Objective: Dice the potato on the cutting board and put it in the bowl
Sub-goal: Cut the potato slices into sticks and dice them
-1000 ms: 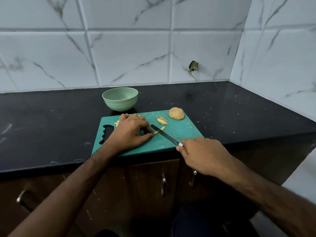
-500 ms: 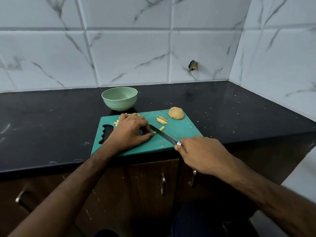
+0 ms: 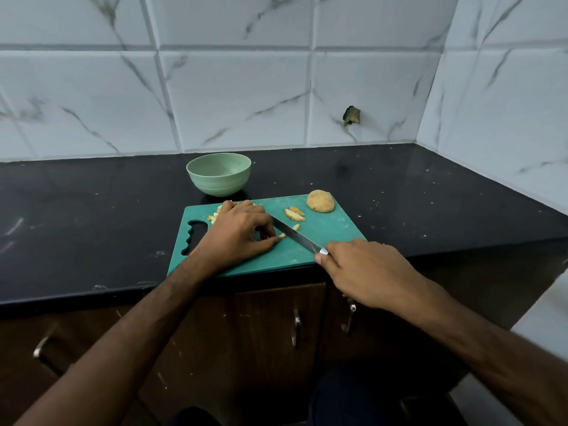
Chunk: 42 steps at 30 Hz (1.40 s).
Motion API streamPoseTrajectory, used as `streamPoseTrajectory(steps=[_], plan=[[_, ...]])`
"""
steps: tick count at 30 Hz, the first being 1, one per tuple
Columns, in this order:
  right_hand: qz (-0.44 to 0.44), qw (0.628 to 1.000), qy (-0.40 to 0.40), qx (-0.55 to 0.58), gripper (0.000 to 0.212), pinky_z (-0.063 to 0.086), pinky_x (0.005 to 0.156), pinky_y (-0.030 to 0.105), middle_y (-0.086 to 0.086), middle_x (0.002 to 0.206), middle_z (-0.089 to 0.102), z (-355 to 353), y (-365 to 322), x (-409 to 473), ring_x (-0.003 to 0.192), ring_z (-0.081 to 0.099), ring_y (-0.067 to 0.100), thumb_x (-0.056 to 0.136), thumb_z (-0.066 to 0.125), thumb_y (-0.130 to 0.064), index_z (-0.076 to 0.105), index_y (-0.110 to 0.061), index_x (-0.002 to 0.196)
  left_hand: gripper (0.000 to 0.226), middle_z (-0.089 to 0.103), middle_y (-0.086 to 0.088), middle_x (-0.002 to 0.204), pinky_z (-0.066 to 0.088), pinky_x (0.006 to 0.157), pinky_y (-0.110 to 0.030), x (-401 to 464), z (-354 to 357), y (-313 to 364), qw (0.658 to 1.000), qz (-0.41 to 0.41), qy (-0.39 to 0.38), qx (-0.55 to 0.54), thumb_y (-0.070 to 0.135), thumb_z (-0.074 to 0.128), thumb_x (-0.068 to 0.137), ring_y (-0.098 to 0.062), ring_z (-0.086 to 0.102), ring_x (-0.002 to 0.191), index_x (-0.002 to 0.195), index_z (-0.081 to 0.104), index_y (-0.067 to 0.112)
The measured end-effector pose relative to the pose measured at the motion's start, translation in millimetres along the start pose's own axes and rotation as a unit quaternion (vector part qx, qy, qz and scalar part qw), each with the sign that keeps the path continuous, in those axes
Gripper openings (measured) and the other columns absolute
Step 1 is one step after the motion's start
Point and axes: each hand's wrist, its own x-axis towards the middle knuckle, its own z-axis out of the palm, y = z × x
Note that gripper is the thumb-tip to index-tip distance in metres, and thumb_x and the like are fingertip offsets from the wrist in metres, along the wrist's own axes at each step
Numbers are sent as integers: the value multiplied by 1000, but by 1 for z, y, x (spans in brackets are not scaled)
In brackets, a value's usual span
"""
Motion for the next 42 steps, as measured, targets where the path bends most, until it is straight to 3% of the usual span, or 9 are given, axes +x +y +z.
streamPoseTrajectory(steps=[6, 14, 17, 20, 23, 28, 31, 35, 42], plan=[[-10, 1000, 24, -16, 34, 29, 52, 26, -8, 75, 49, 13, -4, -8, 62, 47, 7, 109, 28, -50, 47, -28, 92, 16, 57, 18, 81, 23, 73, -32, 0, 1, 0, 1000, 8, 5, 8, 43, 73, 88, -2, 44, 81, 79, 62, 36], [-2, 999, -21, 33, 36, 40, 61, 30, -6, 80, 56, 0, 3, 13, 70, 55, 8, 108, 31, -52, 49, -28, 87, 15, 57, 20, 83, 28, 75, -33, -2, 1, -1, 1000, 6, 4, 4, 47, 71, 88, -1, 46, 84, 81, 61, 38], [4, 994, -9, 106, 40, 45, 57, 30, -1, 75, 59, -17, 18, 18, 56, 58, 10, 108, 33, -51, 54, -24, 88, 19, 55, 19, 84, 33, 78, -35, -2, 1, -2, 1000, -1, 14, 4, 48, 71, 88, -2, 47, 86, 81, 58, 37], [1, 968, 19, 249, 40, 41, 42, 27, 4, 63, 56, -21, 40, 33, 36, 48, 14, 108, 39, -45, 51, -18, 81, 13, 56, 20, 102, 29, 80, -33, -1, 3, -2, 1000, 17, 2, -5, 42, 67, 92, -6, 53, 101, 100, 60, 35], [6, 909, 45, 415, 40, 35, 35, 24, 1, 54, 42, -10, 59, 55, 35, 35, 13, 108, 42, -42, 47, -12, 82, 37, 52, 14, 142, 31, 98, -37, 6, 3, -2, 993, 82, -83, 21, 27, 49, 101, -8, 45, 132, 137, 53, 33], [-10, 866, 114, 488, 40, 32, 36, 24, 0, 48, 36, 10, 68, 85, 34, 30, 13, 110, 40, -38, 46, -11, 82, 63, 24, 13, 165, 24, 117, -38, 27, -2, 6, 953, 174, -229, 97, 24, 21, 97, -6, 25, 148, 159, 24, 32], [-13, 852, 142, 503, 39, 34, 36, 25, -1, 49, 35, 16, 67, 97, 36, 30, 12, 110, 41, -37, 46, -11, 81, 57, 39, 4, 159, 33, 115, -38, 28, -1, 1, 954, 188, -203, 114, 30, 20, 102, -13, 40, 142, 156, 37, 22], [-7, 827, 162, 538, 39, 33, 36, 23, -2, 49, 36, 23, 69, 104, 38, 30, 11, 109, 41, -38, 46, -11, 81, 48, 67, 1, 133, 49, 98, -39, 19, 0, -10, 965, 200, -106, 135, 37, 32, 105, -18, 64, 116, 132, 67, 17], [-13, 820, 161, 548, 39, 34, 37, 23, -2, 49, 36, 26, 72, 106, 39, 30, 11, 109, 41, -39, 47, -11, 82, 22, 72, 13, 94, 39, 81, -40, 18, -8, -29, 974, 116, -3, 193, 36, 58, 94, -20, 64, 90, 88, 77, 28]])
